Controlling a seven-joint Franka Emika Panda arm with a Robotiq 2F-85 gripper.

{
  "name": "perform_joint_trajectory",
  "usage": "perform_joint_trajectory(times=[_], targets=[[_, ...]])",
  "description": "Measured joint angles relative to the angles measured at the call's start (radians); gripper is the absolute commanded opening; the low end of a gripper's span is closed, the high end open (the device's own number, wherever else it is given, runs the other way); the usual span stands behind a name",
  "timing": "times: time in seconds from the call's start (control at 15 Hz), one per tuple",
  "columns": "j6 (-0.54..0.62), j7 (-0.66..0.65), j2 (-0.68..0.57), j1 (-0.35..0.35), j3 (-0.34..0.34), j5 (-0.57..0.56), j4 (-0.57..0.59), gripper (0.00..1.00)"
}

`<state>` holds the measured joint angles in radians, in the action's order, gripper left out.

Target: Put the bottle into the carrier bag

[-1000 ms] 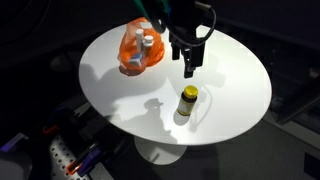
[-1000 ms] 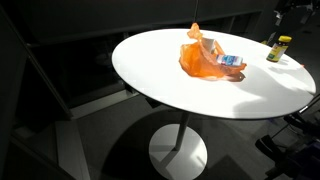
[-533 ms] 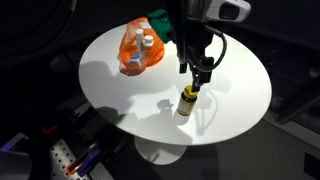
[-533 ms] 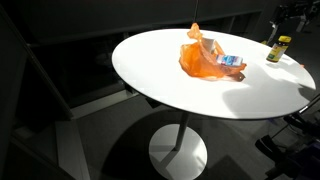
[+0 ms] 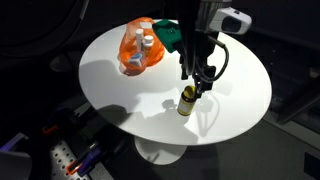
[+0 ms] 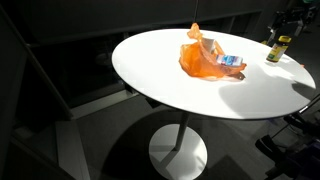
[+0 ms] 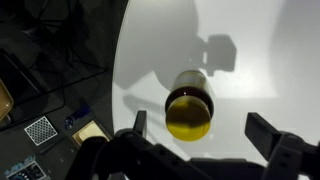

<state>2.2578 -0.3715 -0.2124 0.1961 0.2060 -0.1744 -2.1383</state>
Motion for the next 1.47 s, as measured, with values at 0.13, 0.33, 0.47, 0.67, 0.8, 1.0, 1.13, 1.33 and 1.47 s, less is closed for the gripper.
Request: perform_joint_trajectory(times=[0.13,0.33,0.47,0.67,0.8,1.0,1.13,1.33,1.47], targets=[[-0.001,0.000,-0.002,0.000,0.002,0.000,0.000,1.00],[-0.002,0.000,-0.002,-0.001,0.006,0.000,0.000,1.00],[-0.002,0.000,-0.002,-0.001,0.008,0.000,0.000,1.00],[-0.002,-0.001,-0.004,-0.001,0.012,0.000,0.000,0.93],[-0.002,-0.006,-0.008,-0.001,0.015,0.000,0.000,0.69],[-0.002,-0.023,-0.016,-0.001,0.017,0.000,0.000,0.51],[-0.002,-0.033,-0.020,-0.003,0.017,0.000,0.000,0.33],[-0.004,-0.037,-0.013,-0.010,0.017,0.000,0.005,0.20],[-0.010,-0.038,0.000,-0.025,0.016,0.000,0.006,0.20]])
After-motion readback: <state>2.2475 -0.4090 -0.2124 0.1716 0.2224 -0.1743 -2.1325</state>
